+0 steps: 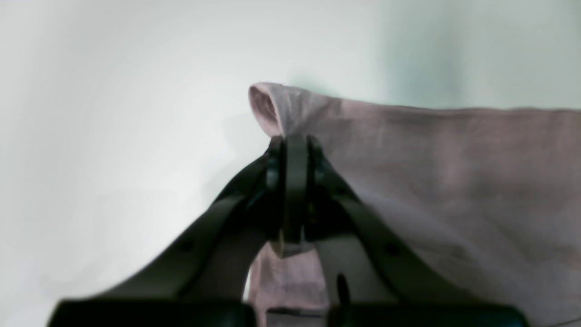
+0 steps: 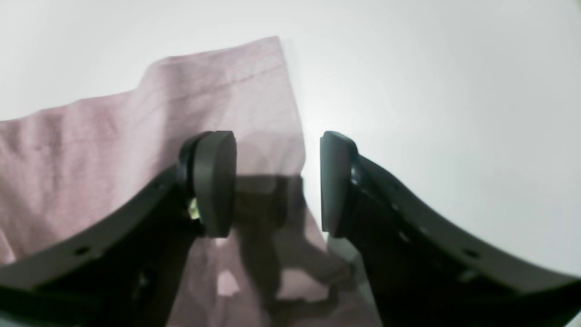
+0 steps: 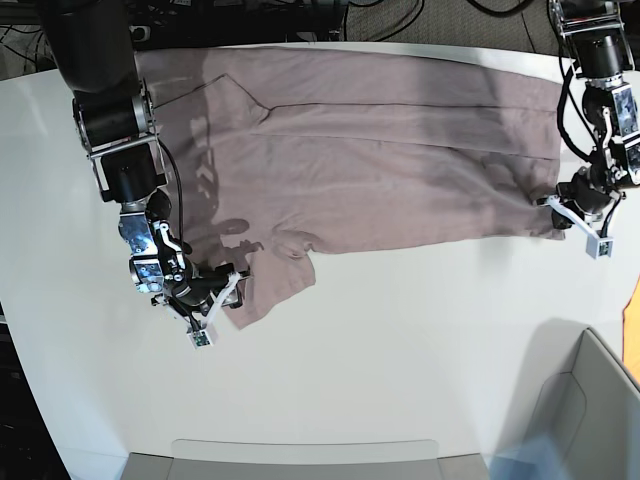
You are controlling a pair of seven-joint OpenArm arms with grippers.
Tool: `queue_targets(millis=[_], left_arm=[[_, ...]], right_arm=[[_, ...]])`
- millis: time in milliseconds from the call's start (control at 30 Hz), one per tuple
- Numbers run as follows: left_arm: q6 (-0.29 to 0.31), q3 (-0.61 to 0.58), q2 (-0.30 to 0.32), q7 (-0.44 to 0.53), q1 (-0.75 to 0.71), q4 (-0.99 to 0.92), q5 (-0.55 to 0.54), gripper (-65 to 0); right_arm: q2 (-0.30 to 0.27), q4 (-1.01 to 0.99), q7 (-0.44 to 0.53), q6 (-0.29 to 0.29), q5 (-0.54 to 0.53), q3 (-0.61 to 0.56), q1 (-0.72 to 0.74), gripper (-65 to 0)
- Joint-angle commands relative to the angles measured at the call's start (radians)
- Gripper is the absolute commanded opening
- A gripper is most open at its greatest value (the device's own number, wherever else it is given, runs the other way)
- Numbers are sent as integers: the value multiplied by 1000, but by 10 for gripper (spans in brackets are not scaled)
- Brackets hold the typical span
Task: Fold the T-shirt properly
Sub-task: 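Grasp the hem corners with left and right grippers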
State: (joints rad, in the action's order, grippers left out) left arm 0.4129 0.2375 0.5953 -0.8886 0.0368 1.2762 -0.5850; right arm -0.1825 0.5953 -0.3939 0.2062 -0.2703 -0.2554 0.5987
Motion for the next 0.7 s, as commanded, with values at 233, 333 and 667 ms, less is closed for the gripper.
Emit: queue_targets(millis=[233,333,667], left_arm=[[2,7,24,19,18,16,-8,-650],[2,7,24,19,18,15,-7,-650],[2,9,24,19,18,15,-7,-650]], right_arm=[[-1,87,-124,8,-8,-137,-35,-601],[-1,91,-129,8,-8,-137,-33,-650],[-25,309,-176,8,-10,-101,-56,-650]])
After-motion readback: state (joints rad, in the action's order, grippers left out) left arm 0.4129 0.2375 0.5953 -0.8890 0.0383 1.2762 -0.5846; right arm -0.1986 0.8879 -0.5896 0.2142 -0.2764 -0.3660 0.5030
